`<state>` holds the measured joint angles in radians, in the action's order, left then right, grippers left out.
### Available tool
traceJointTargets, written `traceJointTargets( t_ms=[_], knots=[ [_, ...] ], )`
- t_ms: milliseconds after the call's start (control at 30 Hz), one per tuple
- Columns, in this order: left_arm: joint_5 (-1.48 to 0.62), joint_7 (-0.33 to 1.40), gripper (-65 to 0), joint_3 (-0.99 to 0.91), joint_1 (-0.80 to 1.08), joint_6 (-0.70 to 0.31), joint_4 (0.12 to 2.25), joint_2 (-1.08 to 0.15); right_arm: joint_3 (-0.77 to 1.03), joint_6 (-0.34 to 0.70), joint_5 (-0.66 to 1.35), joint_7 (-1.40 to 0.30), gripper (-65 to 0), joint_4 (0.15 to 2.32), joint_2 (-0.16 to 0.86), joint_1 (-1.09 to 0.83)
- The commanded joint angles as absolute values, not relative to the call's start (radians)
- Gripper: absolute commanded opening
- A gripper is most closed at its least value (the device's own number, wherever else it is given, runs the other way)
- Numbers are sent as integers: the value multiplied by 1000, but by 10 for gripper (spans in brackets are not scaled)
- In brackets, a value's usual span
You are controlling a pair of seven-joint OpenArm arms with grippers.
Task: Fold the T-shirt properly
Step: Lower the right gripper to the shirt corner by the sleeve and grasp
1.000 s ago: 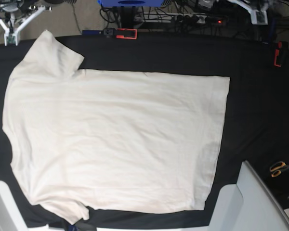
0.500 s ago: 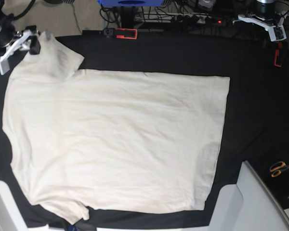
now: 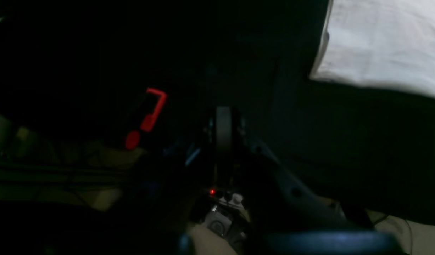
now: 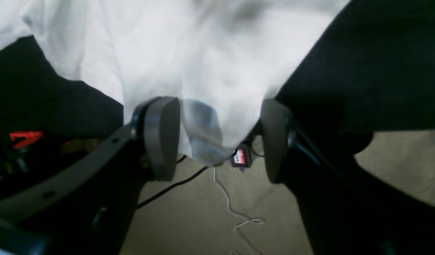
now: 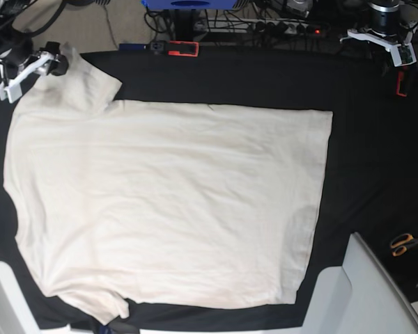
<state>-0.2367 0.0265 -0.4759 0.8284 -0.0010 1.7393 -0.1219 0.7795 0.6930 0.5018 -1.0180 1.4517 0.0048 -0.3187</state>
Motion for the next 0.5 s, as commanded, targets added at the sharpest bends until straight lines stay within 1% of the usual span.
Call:
traceJointTargets(
  t_ms=[0,133,300,467],
  knots=[
    [-237,5,-650,-484,840,5,1741,-130,785,698,516,-1007,-320,1463,38,-315],
    [-236,5,-650,-484,840,5,1728,-131,797,698,516,-1007,-318,1463,64,-314],
    [-236,5,-650,-484,840,5,1728,-131,842,698,516,-1007,-317,1458,67,-312],
    [-229,5,-650,-484,840,5,1728,-131,843,698,516,-1006,-317,1360,87,-285]
  ],
)
